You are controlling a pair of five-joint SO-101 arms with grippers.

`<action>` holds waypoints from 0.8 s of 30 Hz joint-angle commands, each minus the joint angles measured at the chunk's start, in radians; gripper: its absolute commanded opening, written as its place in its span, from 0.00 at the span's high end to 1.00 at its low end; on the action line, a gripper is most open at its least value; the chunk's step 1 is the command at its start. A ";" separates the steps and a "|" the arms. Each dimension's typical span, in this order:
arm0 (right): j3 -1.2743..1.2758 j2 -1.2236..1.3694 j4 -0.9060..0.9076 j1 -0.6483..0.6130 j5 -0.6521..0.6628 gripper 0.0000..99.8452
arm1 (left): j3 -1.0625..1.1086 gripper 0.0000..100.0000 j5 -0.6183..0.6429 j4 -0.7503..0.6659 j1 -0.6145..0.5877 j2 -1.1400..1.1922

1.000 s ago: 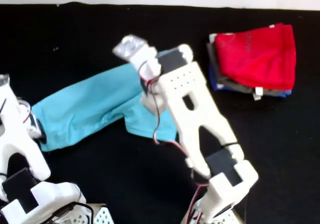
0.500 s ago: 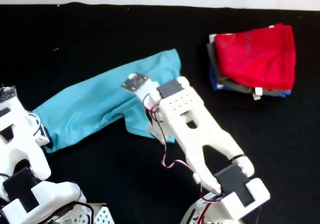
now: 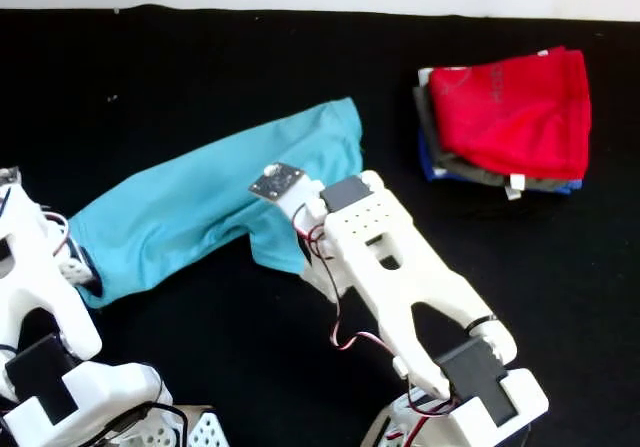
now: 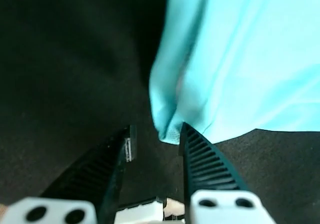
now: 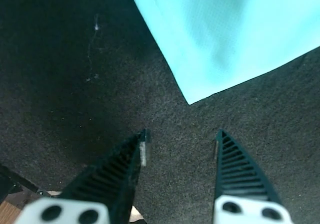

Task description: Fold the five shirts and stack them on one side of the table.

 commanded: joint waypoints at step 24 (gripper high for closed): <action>0.005 -0.041 -0.001 -0.004 -0.002 0.80 | -0.116 0.85 0.037 0.100 -0.002 -0.007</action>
